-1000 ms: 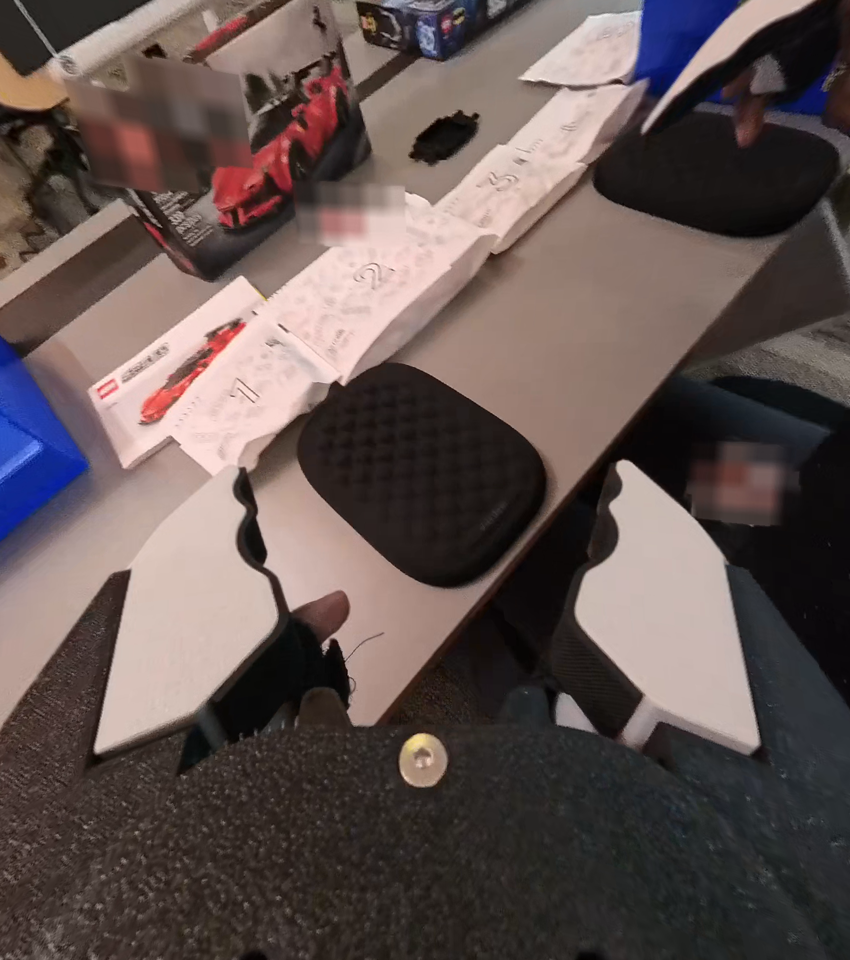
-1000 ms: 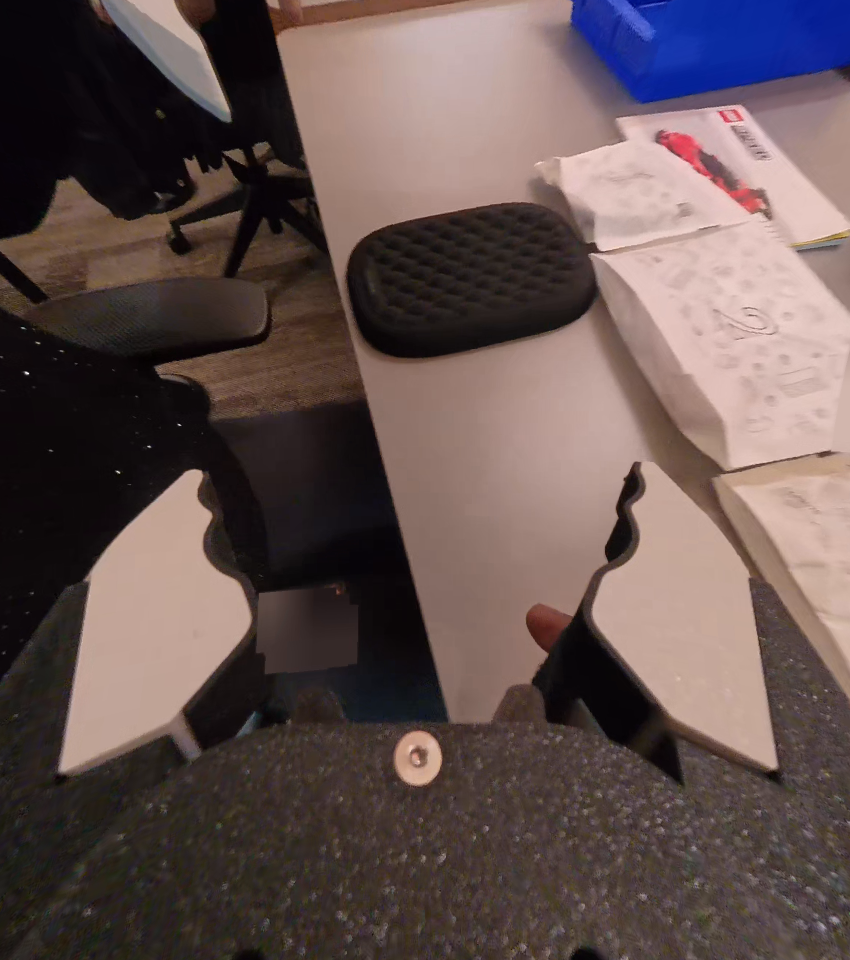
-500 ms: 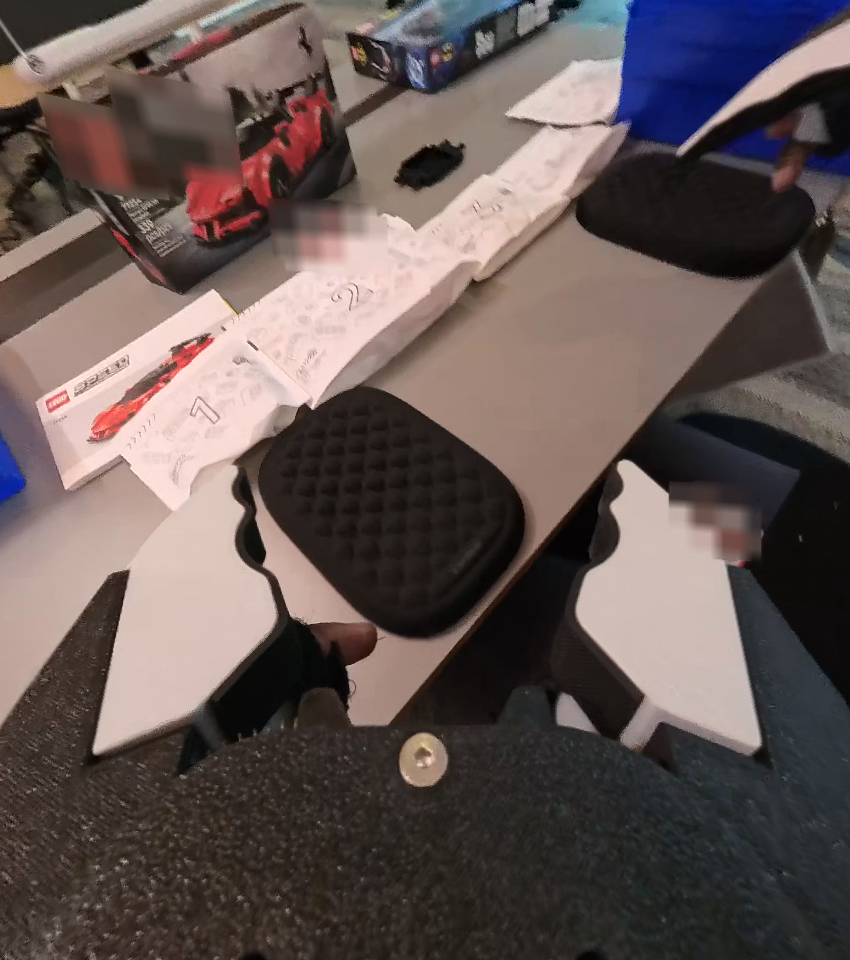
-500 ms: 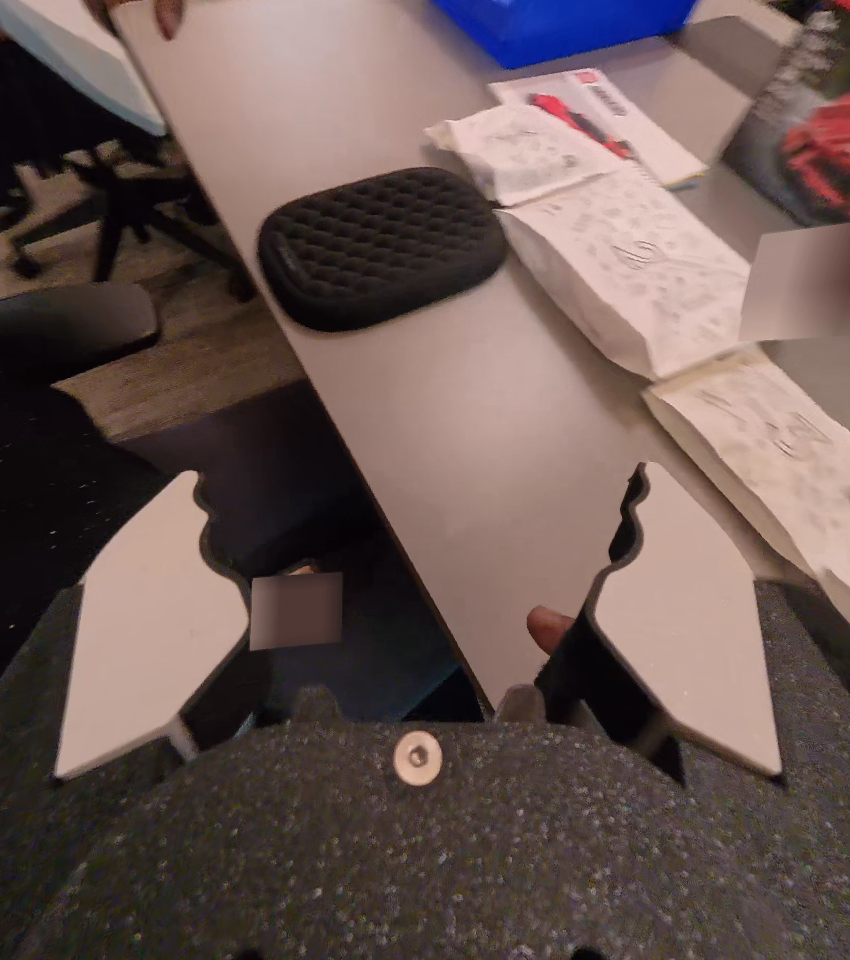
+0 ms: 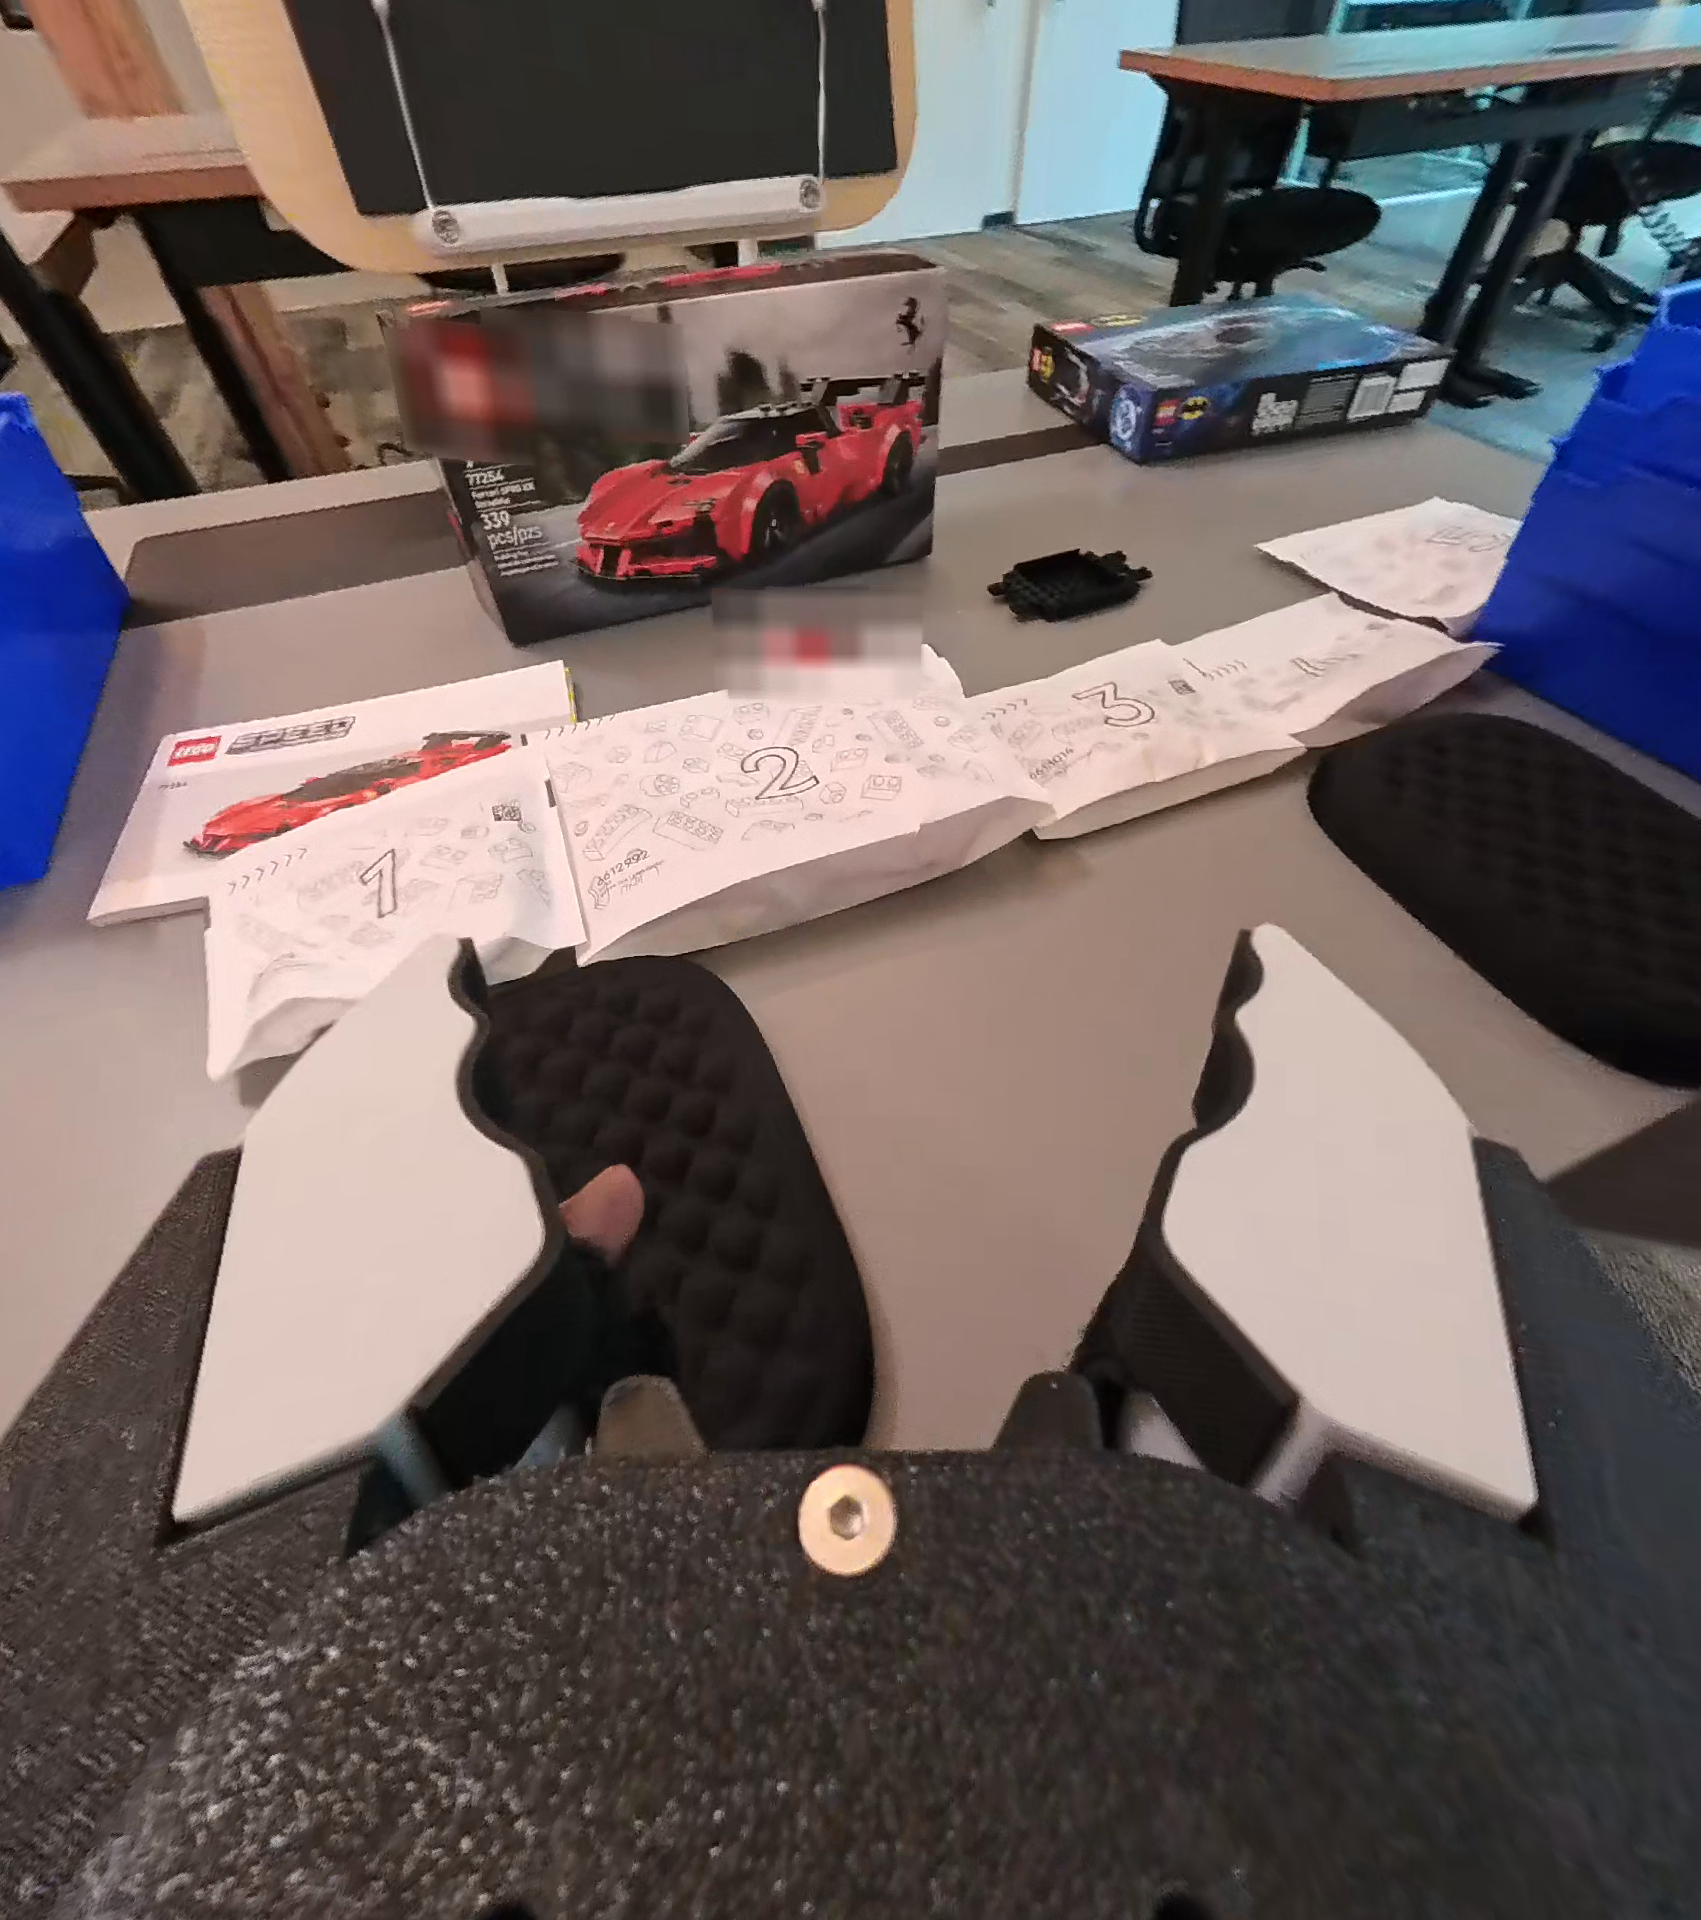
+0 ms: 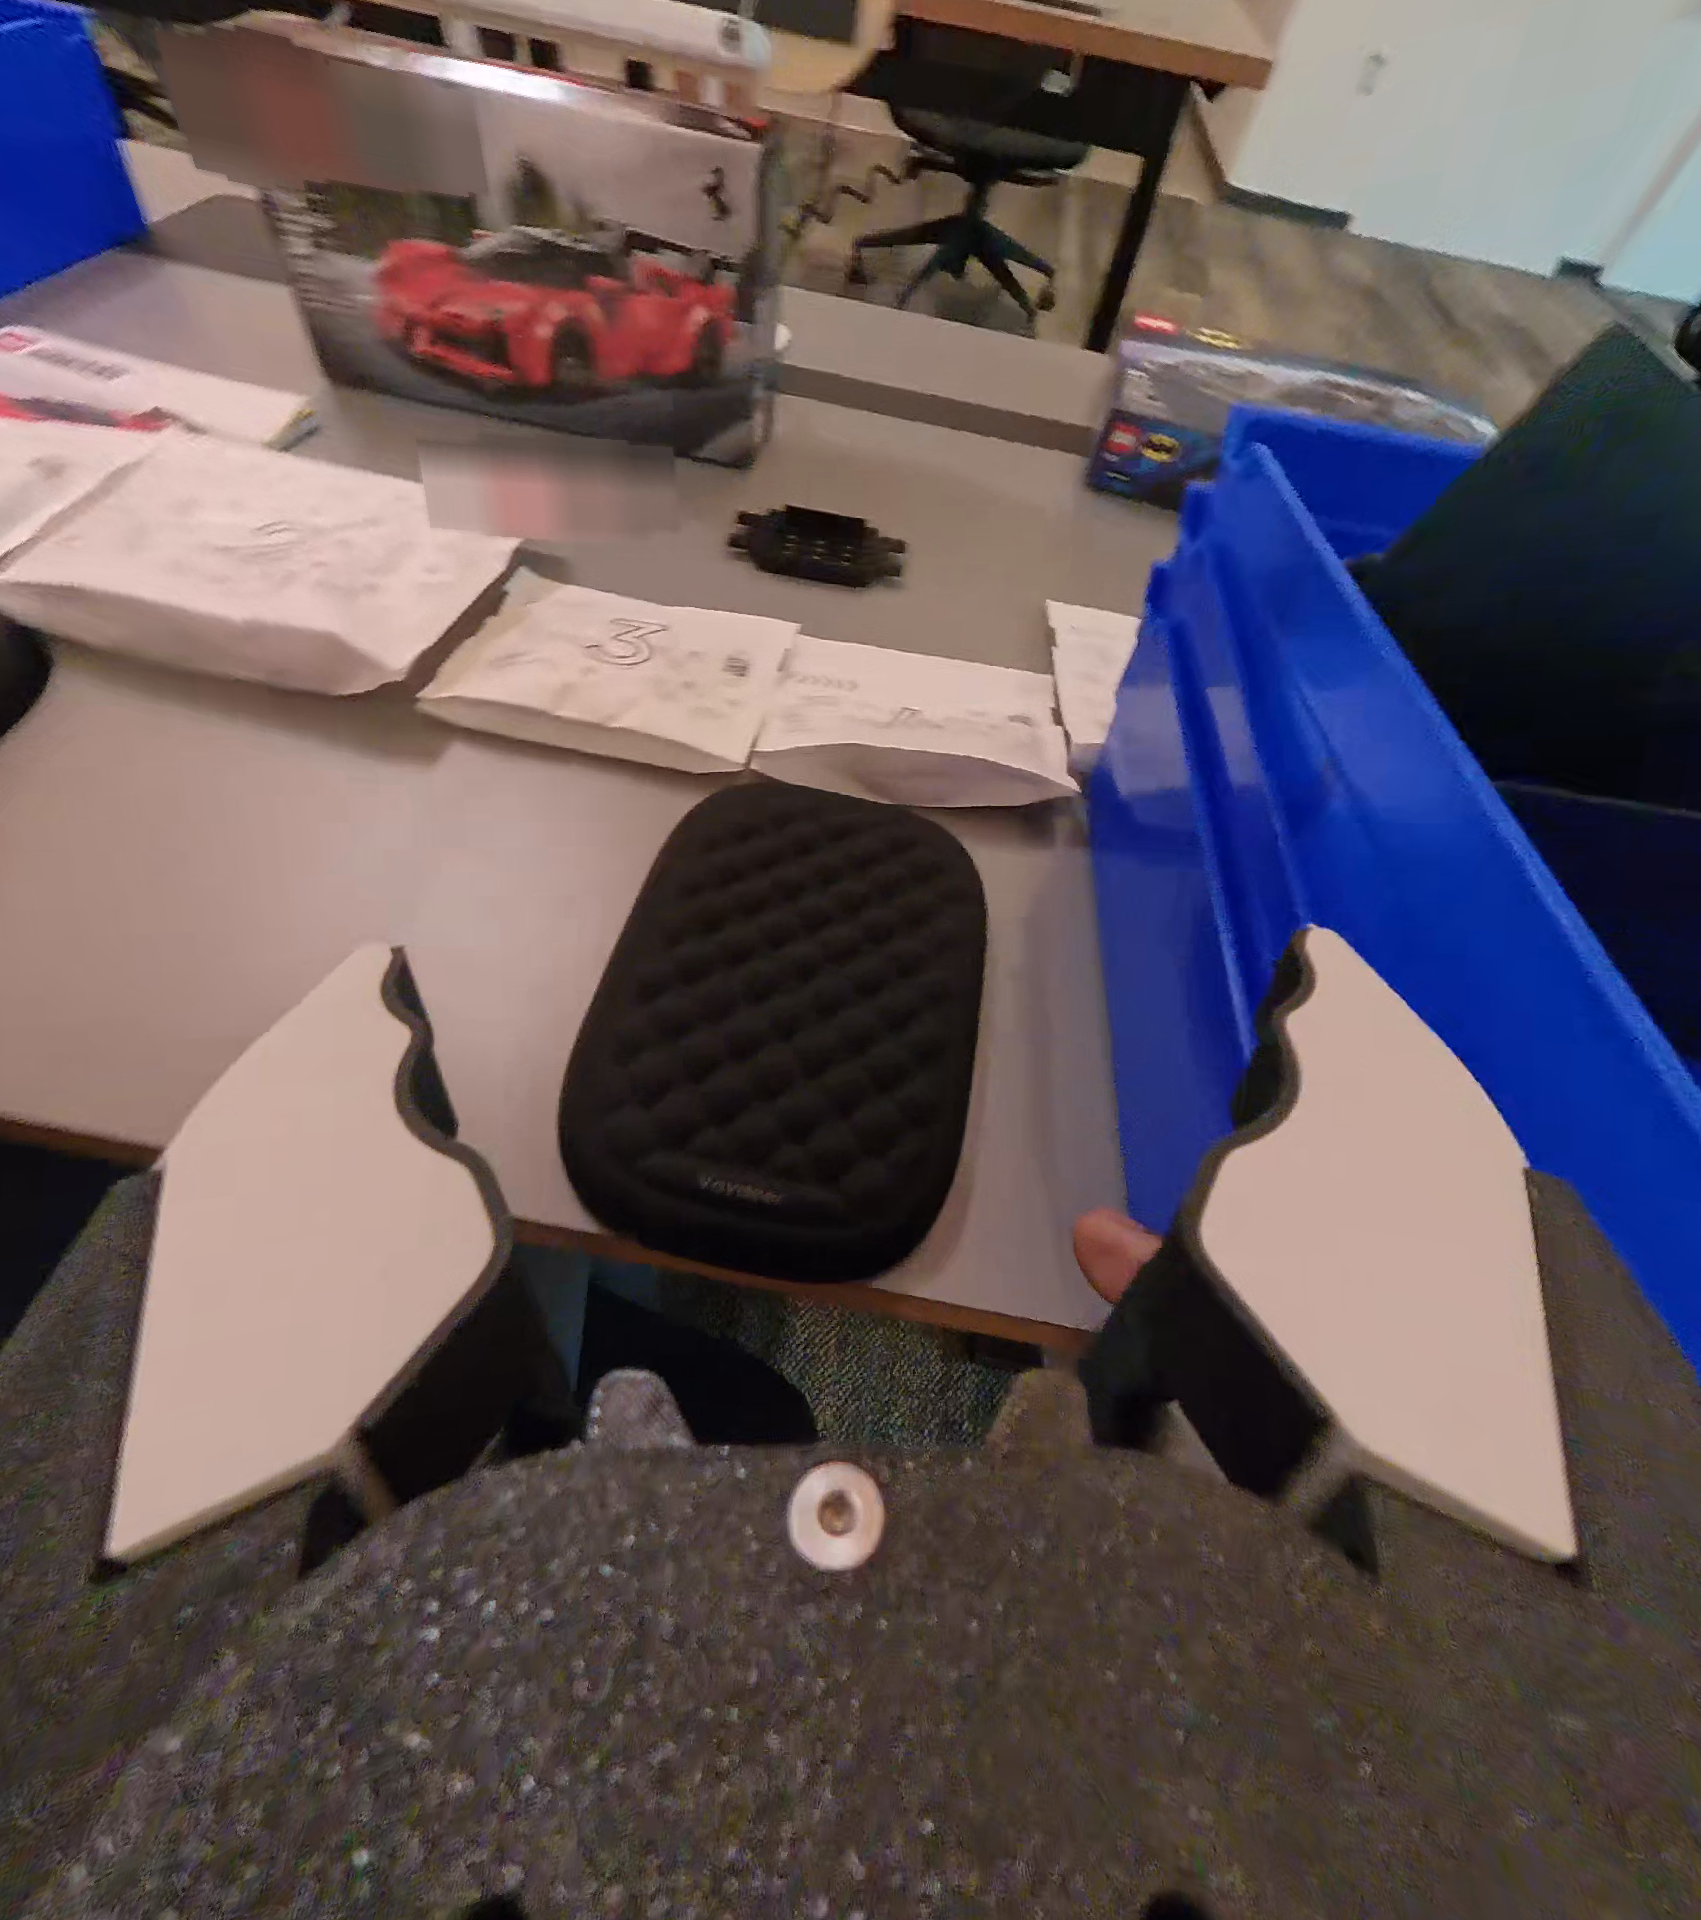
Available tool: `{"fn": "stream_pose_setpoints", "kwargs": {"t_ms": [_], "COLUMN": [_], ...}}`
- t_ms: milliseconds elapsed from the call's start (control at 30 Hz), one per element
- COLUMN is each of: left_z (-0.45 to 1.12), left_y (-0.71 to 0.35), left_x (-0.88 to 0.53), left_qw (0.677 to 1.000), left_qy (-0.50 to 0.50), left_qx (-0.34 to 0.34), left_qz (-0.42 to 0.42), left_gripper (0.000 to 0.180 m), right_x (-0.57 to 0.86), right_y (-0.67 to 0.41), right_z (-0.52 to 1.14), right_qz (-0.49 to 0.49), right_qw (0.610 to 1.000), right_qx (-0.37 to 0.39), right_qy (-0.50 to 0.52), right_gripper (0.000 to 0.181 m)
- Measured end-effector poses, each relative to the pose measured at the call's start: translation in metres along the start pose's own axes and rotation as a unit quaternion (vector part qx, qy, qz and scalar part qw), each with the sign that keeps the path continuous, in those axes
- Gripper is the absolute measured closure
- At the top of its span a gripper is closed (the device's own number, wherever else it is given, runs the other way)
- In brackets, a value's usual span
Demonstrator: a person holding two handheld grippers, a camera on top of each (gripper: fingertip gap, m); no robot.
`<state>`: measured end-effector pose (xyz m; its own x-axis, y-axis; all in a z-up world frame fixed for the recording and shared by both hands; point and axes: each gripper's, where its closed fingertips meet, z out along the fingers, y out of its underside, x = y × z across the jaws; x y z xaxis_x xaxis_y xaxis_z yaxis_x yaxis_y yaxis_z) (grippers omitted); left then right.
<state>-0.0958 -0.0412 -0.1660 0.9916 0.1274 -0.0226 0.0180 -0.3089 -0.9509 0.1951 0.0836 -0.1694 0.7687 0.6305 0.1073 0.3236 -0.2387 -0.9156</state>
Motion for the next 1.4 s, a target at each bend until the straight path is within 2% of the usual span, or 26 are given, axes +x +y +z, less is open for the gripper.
{"fn": "stream_pose_setpoints", "kwargs": {"t_ms": [333, 567, 733, 933, 1233, 1400], "left_z": [0.008, -0.009, -0.024, -0.028, -0.034, -0.037], "left_y": [-0.009, -0.021, -0.053, -0.118, -0.11, -0.134], "left_x": [0.001, -0.03, -0.047, -0.073, -0.099, -0.088], "left_qw": [0.998, 0.994, 0.986, 0.975, 0.976, 0.978], "left_qy": [-0.044, -0.094, -0.126, -0.161, -0.194, -0.175], "left_qx": [0.04, 0.06, 0.107, 0.155, 0.093, 0.108], "left_qz": [-0.003, -0.019, -0.021, 0.002, -0.028, -0.025], "left_gripper": [0.063, 0.057, 0.05, 0.049, 0.035, 0.035], "right_x": [-0.016, -0.028, -0.039, -0.029, -0.012, -0.008], "right_y": [-0.013, -0.034, -0.063, -0.124, -0.138, -0.157], "right_z": [0.027, 0.048, 0.066, 0.089, 0.081, 0.058], "right_qz": [0.013, 0.028, 0.023, 0.025, 0.032, 0.02], "right_qw": [0.999, 0.998, 0.996, 0.994, 0.992, 0.989], "right_qx": [0.033, 0.059, 0.079, 0.094, 0.066, 0.077], "right_qy": [0.017, 0.026, 0.019, 0.051, 0.107, 0.127], "right_gripper": [0.038, 0.037, 0.038, 0.035, 0.035, 0.035]}}
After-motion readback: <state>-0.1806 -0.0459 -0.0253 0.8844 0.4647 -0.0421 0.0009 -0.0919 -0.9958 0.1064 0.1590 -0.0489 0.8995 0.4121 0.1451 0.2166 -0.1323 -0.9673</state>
